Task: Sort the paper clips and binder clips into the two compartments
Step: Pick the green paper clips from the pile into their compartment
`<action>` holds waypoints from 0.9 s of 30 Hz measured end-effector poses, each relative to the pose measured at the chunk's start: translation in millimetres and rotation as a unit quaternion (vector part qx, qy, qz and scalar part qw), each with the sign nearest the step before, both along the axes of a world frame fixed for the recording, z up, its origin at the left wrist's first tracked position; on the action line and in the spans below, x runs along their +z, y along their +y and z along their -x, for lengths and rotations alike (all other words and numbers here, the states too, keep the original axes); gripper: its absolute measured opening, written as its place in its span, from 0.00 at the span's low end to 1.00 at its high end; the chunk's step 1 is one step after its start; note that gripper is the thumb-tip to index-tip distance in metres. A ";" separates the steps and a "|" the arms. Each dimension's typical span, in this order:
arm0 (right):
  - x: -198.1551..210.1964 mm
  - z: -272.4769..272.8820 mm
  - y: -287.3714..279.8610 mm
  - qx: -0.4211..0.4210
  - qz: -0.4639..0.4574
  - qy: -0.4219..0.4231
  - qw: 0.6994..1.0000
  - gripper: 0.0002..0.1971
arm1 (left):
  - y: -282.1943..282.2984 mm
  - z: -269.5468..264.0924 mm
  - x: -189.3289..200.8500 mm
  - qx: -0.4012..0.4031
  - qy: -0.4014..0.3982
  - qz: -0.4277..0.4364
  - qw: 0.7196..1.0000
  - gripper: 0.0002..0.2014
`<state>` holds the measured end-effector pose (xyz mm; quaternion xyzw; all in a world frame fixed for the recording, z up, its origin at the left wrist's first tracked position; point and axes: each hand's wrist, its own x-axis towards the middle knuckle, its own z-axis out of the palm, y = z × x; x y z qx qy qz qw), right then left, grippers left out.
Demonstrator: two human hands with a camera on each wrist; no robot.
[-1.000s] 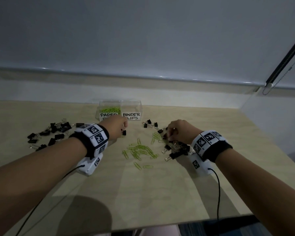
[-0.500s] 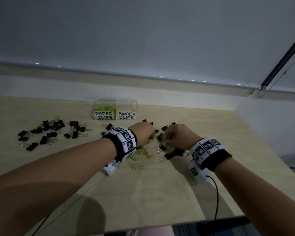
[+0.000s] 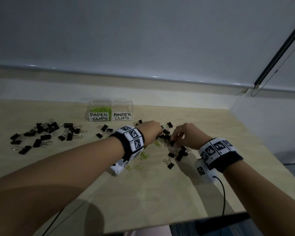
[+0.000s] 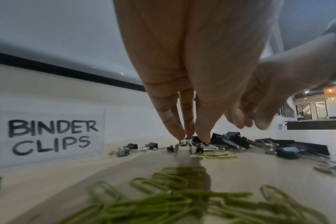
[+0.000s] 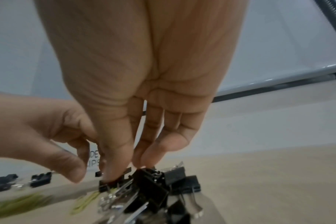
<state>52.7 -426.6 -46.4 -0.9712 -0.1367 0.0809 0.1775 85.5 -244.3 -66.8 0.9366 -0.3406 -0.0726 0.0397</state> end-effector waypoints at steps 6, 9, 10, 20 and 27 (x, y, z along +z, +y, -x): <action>-3.3 -21.1 18.2 -0.017 0.031 -0.062 0.997 0.09 | -8.4 -10.1 -4.0 0.015 0.037 0.007 0.999 0.12; -8.6 -25.7 29.2 0.007 0.068 -0.039 0.997 0.10 | 1.6 -13.6 -4.4 0.013 0.054 0.016 0.998 0.14; -10.3 -25.9 31.3 0.009 0.073 -0.028 0.997 0.11 | 7.3 -15.7 -4.4 0.021 0.063 0.030 0.997 0.15; -19.4 -23.5 11.4 0.001 0.051 -0.015 0.999 0.04 | 4.1 -29.4 -4.8 0.014 -0.016 0.045 0.999 0.23; -11.0 -12.2 -19.6 -0.024 0.056 0.036 0.997 0.05 | -22.7 -35.0 -6.0 0.001 -0.018 0.001 1.000 0.15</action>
